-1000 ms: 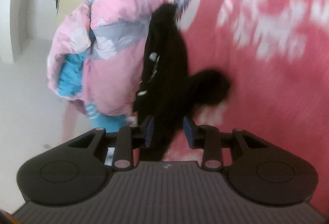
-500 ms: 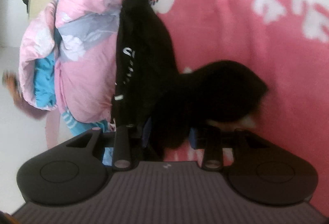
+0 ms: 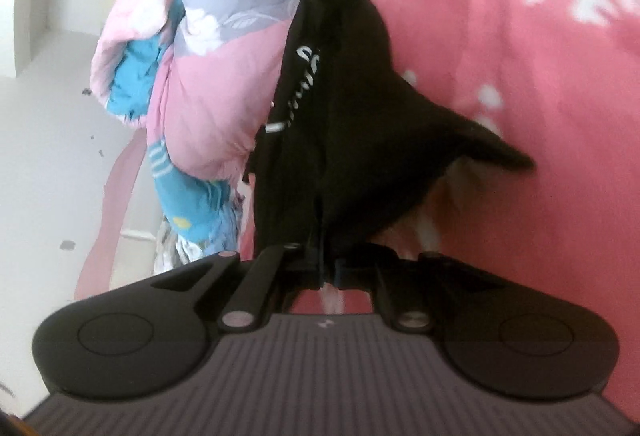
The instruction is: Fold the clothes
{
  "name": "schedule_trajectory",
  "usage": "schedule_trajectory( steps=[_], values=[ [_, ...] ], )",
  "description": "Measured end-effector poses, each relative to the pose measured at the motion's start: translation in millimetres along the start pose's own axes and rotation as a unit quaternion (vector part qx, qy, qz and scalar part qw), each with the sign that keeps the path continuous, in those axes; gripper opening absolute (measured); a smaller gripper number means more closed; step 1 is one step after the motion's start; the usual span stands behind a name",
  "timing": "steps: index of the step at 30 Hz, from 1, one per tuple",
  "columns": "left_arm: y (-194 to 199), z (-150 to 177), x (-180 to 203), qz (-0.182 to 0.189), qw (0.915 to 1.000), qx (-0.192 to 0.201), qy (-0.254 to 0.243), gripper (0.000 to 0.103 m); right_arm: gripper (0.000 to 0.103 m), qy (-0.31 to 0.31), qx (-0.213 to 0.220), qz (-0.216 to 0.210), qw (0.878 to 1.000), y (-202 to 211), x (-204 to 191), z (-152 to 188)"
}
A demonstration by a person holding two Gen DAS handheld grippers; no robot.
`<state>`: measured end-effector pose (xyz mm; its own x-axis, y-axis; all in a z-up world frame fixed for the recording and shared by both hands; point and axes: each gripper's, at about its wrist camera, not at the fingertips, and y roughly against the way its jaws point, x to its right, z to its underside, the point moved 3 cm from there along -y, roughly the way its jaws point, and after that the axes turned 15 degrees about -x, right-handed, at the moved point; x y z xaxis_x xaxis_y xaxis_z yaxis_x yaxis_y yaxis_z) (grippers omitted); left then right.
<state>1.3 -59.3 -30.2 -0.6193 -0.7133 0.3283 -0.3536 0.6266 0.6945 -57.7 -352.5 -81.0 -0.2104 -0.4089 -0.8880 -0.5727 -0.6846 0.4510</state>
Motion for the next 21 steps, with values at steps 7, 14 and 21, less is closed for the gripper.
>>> schedule_trajectory(
  steps=[7, 14, 21],
  values=[
    [-22, -4, -22, -0.016, 0.9983, -0.026, 0.049, 0.061, 0.005, -0.017, -0.041, 0.068, 0.997, 21, 21, 21],
    [-37, -9, -35, -0.022, 0.9976, -0.034, 0.056, 0.061, 0.029, 0.116, -0.037, 0.129, 0.984, 69, -35, 21],
    [-51, -10, -32, -0.045, 0.9974, -0.052, 0.019, 0.062, 0.041, 0.167, 0.036, 0.171, 0.97, 29, -74, -92]
  ],
)
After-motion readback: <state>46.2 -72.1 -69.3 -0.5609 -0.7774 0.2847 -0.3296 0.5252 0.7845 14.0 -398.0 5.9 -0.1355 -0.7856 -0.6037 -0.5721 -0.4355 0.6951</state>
